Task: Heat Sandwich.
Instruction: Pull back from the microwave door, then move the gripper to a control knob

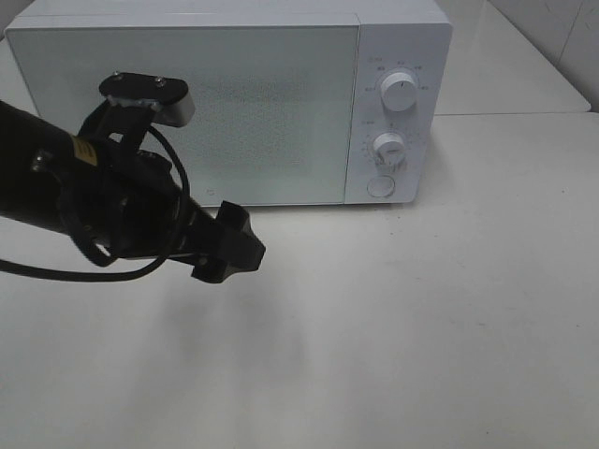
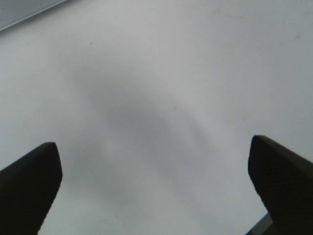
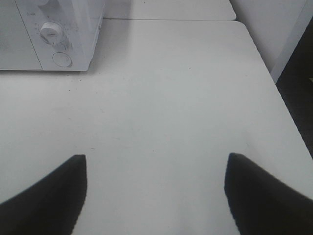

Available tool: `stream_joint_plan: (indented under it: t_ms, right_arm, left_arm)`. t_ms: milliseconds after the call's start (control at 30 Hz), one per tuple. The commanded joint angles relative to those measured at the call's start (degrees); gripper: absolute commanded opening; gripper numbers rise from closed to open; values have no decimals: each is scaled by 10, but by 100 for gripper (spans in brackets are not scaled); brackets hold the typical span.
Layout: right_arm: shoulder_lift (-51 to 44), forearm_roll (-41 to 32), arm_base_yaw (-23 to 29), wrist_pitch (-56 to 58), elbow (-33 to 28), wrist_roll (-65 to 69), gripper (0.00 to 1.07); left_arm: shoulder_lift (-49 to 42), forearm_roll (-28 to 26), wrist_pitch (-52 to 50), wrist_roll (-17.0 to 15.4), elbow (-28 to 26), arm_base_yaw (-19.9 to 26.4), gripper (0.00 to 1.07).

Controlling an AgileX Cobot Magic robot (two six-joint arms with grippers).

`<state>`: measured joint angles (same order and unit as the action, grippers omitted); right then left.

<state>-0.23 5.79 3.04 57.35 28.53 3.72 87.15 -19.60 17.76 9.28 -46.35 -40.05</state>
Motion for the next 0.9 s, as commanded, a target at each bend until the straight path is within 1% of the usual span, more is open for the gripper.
stream_joint_plan:
  t_ms: [33, 67, 100, 167, 200, 233, 267, 333, 367, 400, 433, 467, 500, 533, 567, 600, 633, 667, 700, 733, 833, 900]
  right_arm:
    - [-16, 2, -4, -3, -1, 4, 75]
    - [-16, 2, -4, -3, -1, 4, 75]
    - [-16, 2, -4, -3, -1, 4, 75]
    - [-16, 2, -4, -3, -1, 4, 75]
    - [-16, 2, -4, -3, -1, 4, 75]
    - [-16, 2, -4, -3, -1, 4, 75]
    - [-16, 2, -4, -3, -1, 4, 75]
    - [-16, 2, -4, -3, -1, 4, 75]
    - [-16, 2, -4, -3, -1, 4, 75]
    - [-16, 2, -4, -3, -1, 4, 75]
    - [-16, 2, -4, -3, -1, 4, 75]
    - [-16, 2, -4, -3, -1, 4, 75]
    - [-16, 2, -4, -3, -1, 4, 75]
    - [-16, 2, -4, -3, -1, 4, 75]
    - [-16, 2, -4, -3, -1, 4, 75]
    - [-16, 2, -4, -3, -1, 4, 75]
    - [-16, 2, -4, -3, -1, 4, 75]
    - [-16, 2, -4, -3, -1, 4, 75]
    - [-16, 2, -4, -3, -1, 4, 75]
    - [-16, 2, -4, -3, -1, 4, 75]
    - [-16, 3, -4, -3, -1, 4, 75]
    - [-16, 3, -4, -3, -1, 4, 75]
  left_arm:
    - [-25, 14, 50, -6, 1, 11, 100]
    - [-36, 14, 80, -18, 1, 32, 100]
    - [-36, 14, 80, -18, 1, 32, 100]
    - [-49, 15, 113, -30, 1, 62, 99]
    - [-64, 15, 144, -31, 1, 100, 99]
    - [-64, 15, 144, -31, 1, 100, 99]
    - [-70, 15, 156, -31, 1, 116, 99]
    - [-88, 18, 184, -31, 1, 158, 99]
    - [-104, 19, 212, -29, 1, 202, 99]
    - [-104, 19, 212, -29, 1, 202, 99]
    - [-114, 22, 227, -29, 1, 219, 99]
    - [-124, 26, 243, -29, 1, 240, 99]
    - [-142, 38, 268, -29, 1, 275, 99]
    - [-152, 44, 282, -29, 1, 294, 98]
    - [-152, 44, 282, -29, 1, 294, 98]
    - [-160, 49, 294, -29, 1, 308, 98]
    - [-170, 55, 309, -29, 1, 325, 98]
    - [-189, 67, 341, -29, 1, 357, 98]
    - [-199, 73, 356, -29, 1, 372, 98]
    - [-199, 73, 356, -29, 1, 372, 98]
    - [-238, 78, 393, -33, 2, 415, 98]
    - [-249, 78, 401, -33, 2, 422, 98]
